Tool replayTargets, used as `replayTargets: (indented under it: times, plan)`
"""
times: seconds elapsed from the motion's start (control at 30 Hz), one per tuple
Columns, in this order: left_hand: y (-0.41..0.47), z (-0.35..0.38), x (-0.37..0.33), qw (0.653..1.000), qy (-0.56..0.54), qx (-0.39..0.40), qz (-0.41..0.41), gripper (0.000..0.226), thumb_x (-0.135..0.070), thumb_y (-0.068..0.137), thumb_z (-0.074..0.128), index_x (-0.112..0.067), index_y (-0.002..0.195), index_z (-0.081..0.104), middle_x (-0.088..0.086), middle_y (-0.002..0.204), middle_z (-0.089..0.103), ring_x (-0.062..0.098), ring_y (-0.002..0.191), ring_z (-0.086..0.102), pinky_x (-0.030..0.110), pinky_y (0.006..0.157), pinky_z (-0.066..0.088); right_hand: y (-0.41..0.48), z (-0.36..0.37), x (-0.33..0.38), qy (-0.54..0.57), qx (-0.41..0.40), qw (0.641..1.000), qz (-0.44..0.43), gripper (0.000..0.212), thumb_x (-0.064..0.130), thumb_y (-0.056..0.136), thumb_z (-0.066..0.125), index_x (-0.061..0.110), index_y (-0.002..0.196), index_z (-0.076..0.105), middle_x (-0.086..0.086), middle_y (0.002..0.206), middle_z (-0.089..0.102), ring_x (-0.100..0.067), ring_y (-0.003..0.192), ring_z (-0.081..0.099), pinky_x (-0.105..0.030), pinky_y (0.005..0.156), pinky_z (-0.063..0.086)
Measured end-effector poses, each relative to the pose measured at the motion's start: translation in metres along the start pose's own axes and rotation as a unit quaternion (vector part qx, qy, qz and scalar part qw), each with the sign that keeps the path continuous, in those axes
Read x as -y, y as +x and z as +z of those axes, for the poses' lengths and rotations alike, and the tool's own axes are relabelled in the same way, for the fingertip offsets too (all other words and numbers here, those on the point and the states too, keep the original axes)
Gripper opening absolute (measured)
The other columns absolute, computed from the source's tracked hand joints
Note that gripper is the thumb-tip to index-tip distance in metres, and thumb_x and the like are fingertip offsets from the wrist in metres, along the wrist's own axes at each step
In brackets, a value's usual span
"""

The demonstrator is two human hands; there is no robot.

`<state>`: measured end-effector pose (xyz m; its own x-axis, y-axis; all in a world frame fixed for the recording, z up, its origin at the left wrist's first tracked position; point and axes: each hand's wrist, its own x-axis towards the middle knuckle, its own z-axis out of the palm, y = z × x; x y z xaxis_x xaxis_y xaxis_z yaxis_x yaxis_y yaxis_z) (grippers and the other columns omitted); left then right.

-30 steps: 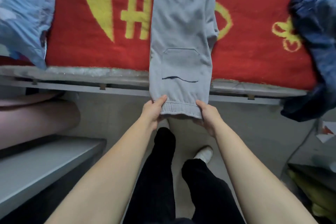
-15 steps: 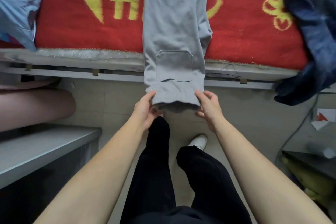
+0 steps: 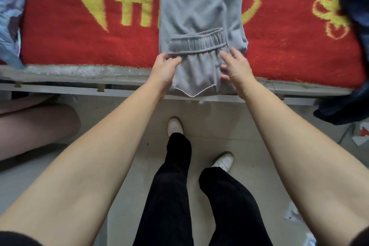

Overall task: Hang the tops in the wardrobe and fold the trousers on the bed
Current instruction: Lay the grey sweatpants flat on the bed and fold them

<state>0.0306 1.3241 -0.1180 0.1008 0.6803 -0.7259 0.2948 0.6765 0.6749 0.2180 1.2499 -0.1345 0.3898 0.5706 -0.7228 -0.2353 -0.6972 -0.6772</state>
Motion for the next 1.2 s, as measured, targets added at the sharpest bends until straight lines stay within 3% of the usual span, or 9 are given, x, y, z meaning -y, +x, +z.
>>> replayTargets:
  times: [0.13, 0.27, 0.5, 0.6, 0.7, 0.87, 0.93, 1.07, 1.2]
  plan:
    - [0.025, -0.002, 0.016, 0.981, 0.184, 0.041, 0.041, 0.057, -0.015, 0.094, 0.060, -0.008, 0.145, 0.036, 0.006, 0.139, 0.054, 0.012, 0.132, 0.047, 0.032, 0.113, 0.035, 0.017, 0.006, -0.013, -0.265, -0.019, 0.960, -0.090, 0.063, 0.036, 0.094, 0.060, 0.021, 0.151, 0.038, -0.008, 0.146, 0.048, -0.022, 0.130, 0.051, -0.033, 0.113, 0.035]
    - [0.045, -0.003, 0.009, 0.965, 0.236, -0.073, 0.087, 0.059, -0.035, 0.088, 0.067, -0.011, 0.138, 0.045, -0.009, 0.084, 0.063, 0.020, 0.101, 0.063, 0.033, 0.096, 0.045, 0.024, 0.011, -0.013, -0.282, -0.111, 0.946, -0.118, 0.066, 0.051, 0.088, 0.062, 0.016, 0.142, 0.045, -0.008, 0.131, 0.054, -0.020, 0.118, 0.055, -0.029, 0.099, 0.039]
    - [0.074, -0.005, -0.013, 0.967, 0.249, -0.017, 0.047, 0.047, -0.037, 0.073, 0.084, -0.015, 0.112, 0.069, 0.001, 0.107, 0.072, 0.017, 0.101, 0.067, 0.036, 0.094, 0.052, 0.028, 0.013, -0.005, -0.370, -0.144, 0.905, -0.154, 0.045, 0.049, 0.091, 0.060, 0.020, 0.126, 0.060, -0.009, 0.115, 0.057, -0.024, 0.108, 0.054, -0.033, 0.090, 0.041]
    - [0.074, -0.008, -0.022, 0.968, 0.238, -0.039, 0.074, 0.039, -0.038, 0.070, 0.085, -0.016, 0.100, 0.074, 0.001, 0.087, 0.072, 0.012, 0.081, 0.066, 0.032, 0.080, 0.054, 0.021, 0.016, -0.004, -0.393, -0.179, 0.877, -0.209, 0.040, 0.042, 0.095, 0.056, 0.014, 0.124, 0.061, -0.013, 0.113, 0.057, -0.030, 0.109, 0.054, -0.039, 0.088, 0.041]
    - [0.073, 0.000, -0.038, 0.958, 0.224, -0.080, 0.160, 0.031, -0.039, 0.070, 0.084, -0.019, 0.092, 0.074, -0.013, 0.058, 0.051, -0.002, 0.053, 0.045, 0.018, 0.057, 0.038, 0.020, 0.021, 0.005, -0.355, -0.246, 0.864, -0.257, 0.044, 0.038, 0.097, 0.053, 0.011, 0.132, 0.056, -0.014, 0.115, 0.057, -0.030, 0.109, 0.054, -0.040, 0.090, 0.043]
    - [0.087, 0.006, -0.056, 0.935, 0.325, -0.089, 0.105, 0.055, -0.026, 0.083, 0.069, -0.018, 0.134, 0.049, 0.007, 0.116, 0.067, 0.024, 0.112, 0.060, 0.029, 0.095, 0.044, 0.043, 0.029, 0.021, -0.464, -0.167, 0.838, -0.235, 0.065, 0.028, 0.100, 0.045, 0.017, 0.158, 0.018, -0.015, 0.139, 0.050, -0.034, 0.127, 0.046, -0.044, 0.103, 0.038]
    - [0.081, 0.005, -0.051, 0.922, 0.370, -0.062, 0.100, 0.067, -0.025, 0.088, 0.059, -0.019, 0.148, 0.030, 0.010, 0.120, 0.066, 0.030, 0.116, 0.058, 0.037, 0.099, 0.044, 0.045, 0.031, 0.020, -0.489, -0.126, 0.835, -0.219, 0.065, 0.029, 0.102, 0.041, 0.015, 0.158, 0.013, -0.019, 0.151, 0.038, -0.035, 0.138, 0.036, -0.045, 0.111, 0.032]
    - [0.039, -0.008, -0.019, 0.850, 0.441, 0.013, 0.287, 0.073, -0.030, 0.090, 0.056, -0.009, 0.152, 0.024, 0.018, 0.141, 0.049, 0.036, 0.128, 0.046, 0.046, 0.107, 0.038, 0.019, 0.030, 0.004, -0.481, -0.157, 0.813, -0.289, 0.069, 0.032, 0.096, 0.046, 0.006, 0.155, 0.023, -0.028, 0.161, 0.011, -0.038, 0.149, 0.017, -0.046, 0.119, 0.022]
    - [0.018, -0.024, 0.030, 0.687, 0.640, 0.117, 0.324, 0.107, -0.062, 0.081, 0.060, -0.011, 0.157, 0.005, 0.022, 0.162, -0.006, 0.036, 0.150, -0.007, 0.048, 0.122, 0.003, -0.009, 0.018, -0.034, -0.600, -0.048, 0.727, -0.331, 0.101, 0.042, 0.075, 0.060, 0.003, 0.157, 0.014, -0.029, 0.161, 0.002, -0.042, 0.151, 0.002, -0.054, 0.121, 0.010]
